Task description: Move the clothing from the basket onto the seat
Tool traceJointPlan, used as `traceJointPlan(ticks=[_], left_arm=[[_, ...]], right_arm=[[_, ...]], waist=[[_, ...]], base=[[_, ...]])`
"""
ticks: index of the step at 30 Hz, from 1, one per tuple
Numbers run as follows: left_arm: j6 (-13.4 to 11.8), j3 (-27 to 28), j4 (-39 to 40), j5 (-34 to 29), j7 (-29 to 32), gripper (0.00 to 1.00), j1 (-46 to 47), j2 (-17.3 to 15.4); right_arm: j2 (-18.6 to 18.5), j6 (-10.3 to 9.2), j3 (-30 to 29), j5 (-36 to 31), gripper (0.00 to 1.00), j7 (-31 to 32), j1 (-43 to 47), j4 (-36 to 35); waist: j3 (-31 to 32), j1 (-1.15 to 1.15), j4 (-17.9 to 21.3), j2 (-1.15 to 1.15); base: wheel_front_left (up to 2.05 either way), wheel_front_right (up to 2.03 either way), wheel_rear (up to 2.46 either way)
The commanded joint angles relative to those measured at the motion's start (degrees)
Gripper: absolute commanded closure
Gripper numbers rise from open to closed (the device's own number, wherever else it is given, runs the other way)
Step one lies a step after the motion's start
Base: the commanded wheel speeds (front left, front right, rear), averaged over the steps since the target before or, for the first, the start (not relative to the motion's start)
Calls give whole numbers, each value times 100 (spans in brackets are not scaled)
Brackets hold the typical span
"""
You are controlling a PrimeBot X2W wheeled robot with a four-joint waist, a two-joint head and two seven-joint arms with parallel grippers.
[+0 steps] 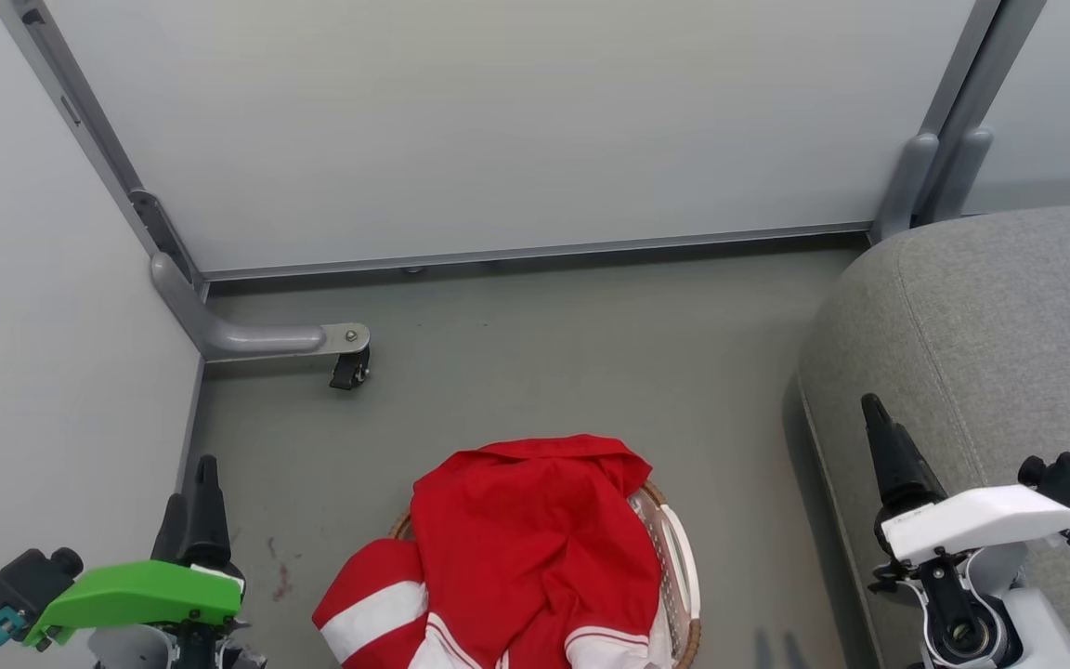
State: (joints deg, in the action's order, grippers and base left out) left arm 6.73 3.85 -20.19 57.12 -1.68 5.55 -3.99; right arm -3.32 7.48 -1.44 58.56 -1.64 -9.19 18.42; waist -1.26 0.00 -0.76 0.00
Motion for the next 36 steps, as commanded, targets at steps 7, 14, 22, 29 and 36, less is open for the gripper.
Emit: traceJointPlan(ticks=[7, 14, 22, 29, 36], left_arm=[[-104, -138, 21, -835, -188, 0, 189, -128], [-139, -299, -21, -1416, -324, 0, 195, -191], [-179, -438, -77, -1966, -464, 0, 232, -247], [-216, -514, -125, -2409, -576, 0, 260, -272], [-267, -600, -143, -2871, -683, 0, 272, -290]], right_arm=[[-89, 1, 94, -854, 0, -189, -232, 23], [-95, 1, 176, -1451, 0, -325, -291, 67], [-91, 1, 205, -2071, 0, -471, -326, 116], [-107, 1, 202, -2599, 0, -579, -381, 159], [-121, 1, 168, -3131, 0, -687, -423, 193]], waist=[[1, 0, -29, 0], [-7, 0, -49, 0], [-28, 0, -91, 0], [-42, 0, -127, 0], [-51, 0, -167, 0]], base=[[0, 0, 0], [0, 0, 0], [0, 0, 0], [0, 0, 0], [0, 0, 0]])
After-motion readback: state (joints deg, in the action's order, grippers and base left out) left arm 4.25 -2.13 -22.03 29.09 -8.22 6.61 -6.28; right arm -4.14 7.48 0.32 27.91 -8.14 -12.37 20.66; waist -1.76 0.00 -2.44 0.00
